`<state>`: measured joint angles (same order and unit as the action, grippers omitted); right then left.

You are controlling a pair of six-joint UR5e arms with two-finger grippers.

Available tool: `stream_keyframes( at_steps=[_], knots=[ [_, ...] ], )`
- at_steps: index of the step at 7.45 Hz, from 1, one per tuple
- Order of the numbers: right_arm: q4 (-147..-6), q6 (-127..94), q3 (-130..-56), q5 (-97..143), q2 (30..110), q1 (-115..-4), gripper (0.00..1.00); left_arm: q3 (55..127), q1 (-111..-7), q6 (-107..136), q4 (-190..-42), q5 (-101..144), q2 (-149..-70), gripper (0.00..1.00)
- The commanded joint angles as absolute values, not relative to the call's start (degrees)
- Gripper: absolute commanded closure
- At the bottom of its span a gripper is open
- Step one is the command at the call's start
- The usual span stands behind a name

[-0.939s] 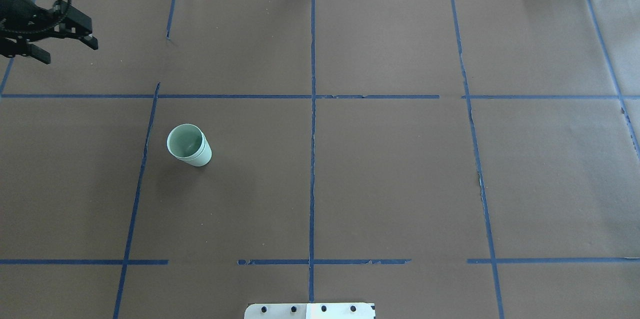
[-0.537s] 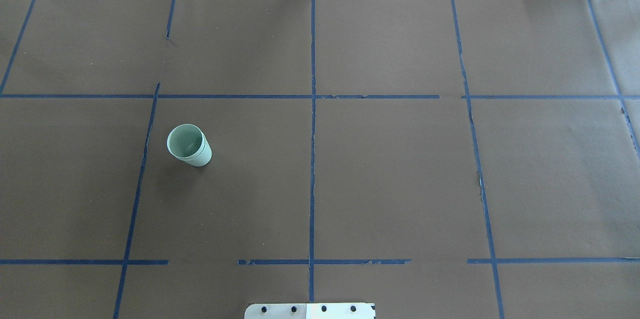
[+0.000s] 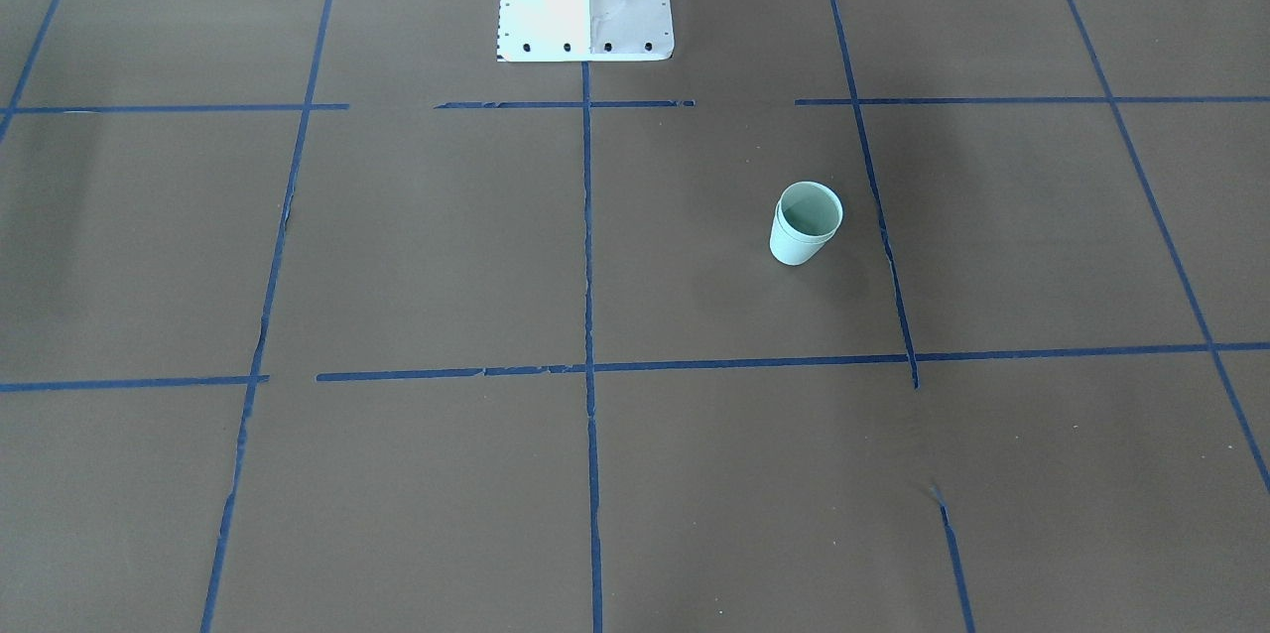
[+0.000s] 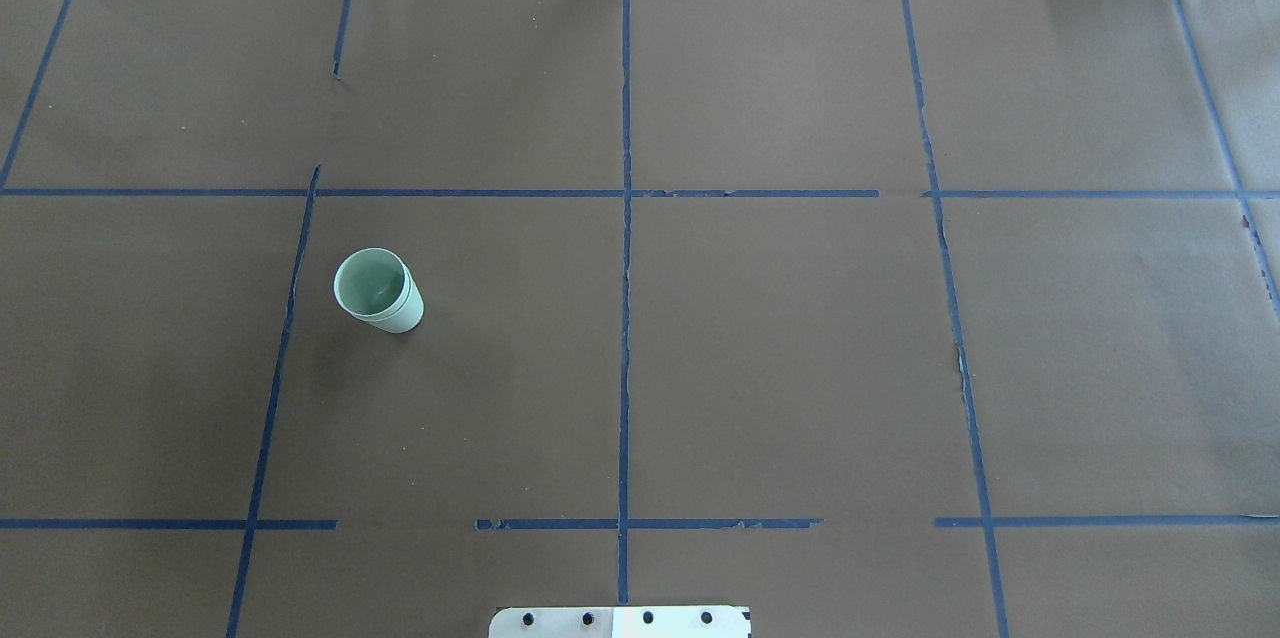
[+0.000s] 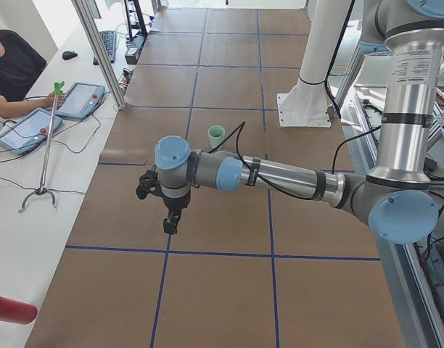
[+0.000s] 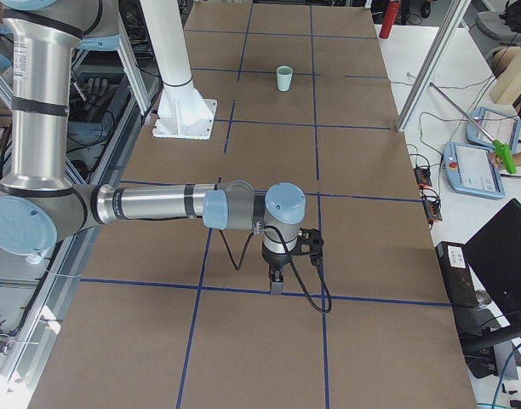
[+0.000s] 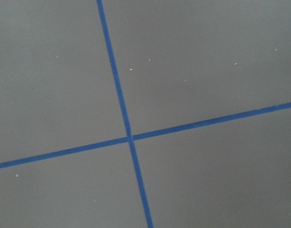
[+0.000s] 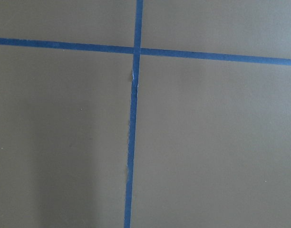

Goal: Stack cups

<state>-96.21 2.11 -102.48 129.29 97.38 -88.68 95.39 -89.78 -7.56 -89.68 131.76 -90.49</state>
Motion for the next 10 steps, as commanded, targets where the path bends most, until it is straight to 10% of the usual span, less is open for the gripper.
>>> stream_keyframes(
  at_steps=[1,10],
  knots=[
    [-96.24,2.11,-102.48,129.29,97.38,-88.68,0.0,92.03,-90.79,-8.7,-89.74,131.84,-89.82,0.0],
    [-96.15,2.11,-102.48,129.29,97.38,-88.68,0.0,88.51,-90.44,-1.05,-92.02,131.92,-90.88,0.0]
  ],
)
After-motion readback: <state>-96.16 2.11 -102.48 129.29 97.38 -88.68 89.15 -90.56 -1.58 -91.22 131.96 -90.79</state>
